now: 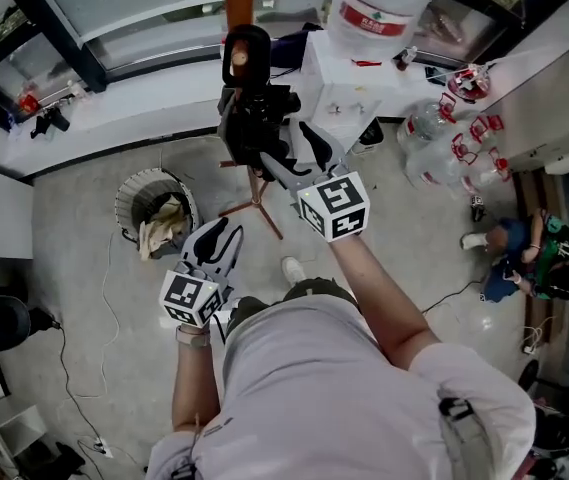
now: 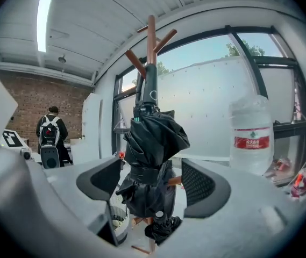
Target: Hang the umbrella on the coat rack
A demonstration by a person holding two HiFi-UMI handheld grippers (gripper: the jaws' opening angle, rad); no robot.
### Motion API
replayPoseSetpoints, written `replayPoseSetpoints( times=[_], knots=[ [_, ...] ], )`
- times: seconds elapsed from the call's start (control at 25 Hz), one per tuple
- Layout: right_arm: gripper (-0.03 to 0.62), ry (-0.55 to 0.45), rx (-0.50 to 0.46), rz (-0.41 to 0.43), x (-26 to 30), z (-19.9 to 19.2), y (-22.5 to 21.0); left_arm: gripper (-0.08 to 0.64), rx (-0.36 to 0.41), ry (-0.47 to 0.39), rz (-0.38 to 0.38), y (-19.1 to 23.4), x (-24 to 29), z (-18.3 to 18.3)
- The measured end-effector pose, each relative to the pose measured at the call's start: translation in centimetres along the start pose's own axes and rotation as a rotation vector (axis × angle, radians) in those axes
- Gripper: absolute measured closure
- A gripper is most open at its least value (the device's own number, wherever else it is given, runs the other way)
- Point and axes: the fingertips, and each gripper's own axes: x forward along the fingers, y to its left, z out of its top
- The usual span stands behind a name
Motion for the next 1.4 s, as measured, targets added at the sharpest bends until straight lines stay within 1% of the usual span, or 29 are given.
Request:
replayPoseSetpoints(
  times=[0.08,0.16,0.32,0.44,0.6,0.92,1.4],
  knots=[
    [0.265,-0.017,0.026,0.005,-1.2,0.0,-0.3,0.451,0.008,-0.004,-0.02,-0.4,0.5,0.4],
    [0.275,-0.026,0.04,0.007,-2.5,0.0,-0.6,0.451,0.019,-0.005,-0.038,-0.7,1.1,0.8],
    [0.325,-0.032,0.046,0.016,-4.8,-0.4,-0.9,0.452,0.035,-0.001,-0.068,-1.3,2.2,1.5],
    [0.347,-0.031,0.049,0.013,-6.3,-0.8,-1.1,0.453,0.05,0.007,-0.096,-1.5,3.3,2.1],
    [0.391,-0.025,0.057,0.01,-8.3,-1.7,-1.0,0.453,0.07,0.004,-0.105,-1.7,4.0,2.9],
    [0.426,-0.034,0.079,-0.019,-11.6,-3.1,-0.6,0.453,0.112,0.007,-0.151,-2.2,5.3,4.3],
    [0.44,-0.027,0.107,-0.026,-13.7,-5.6,1.5,0.453,0.137,0.018,-0.199,-3.2,6.0,4.6]
  ],
)
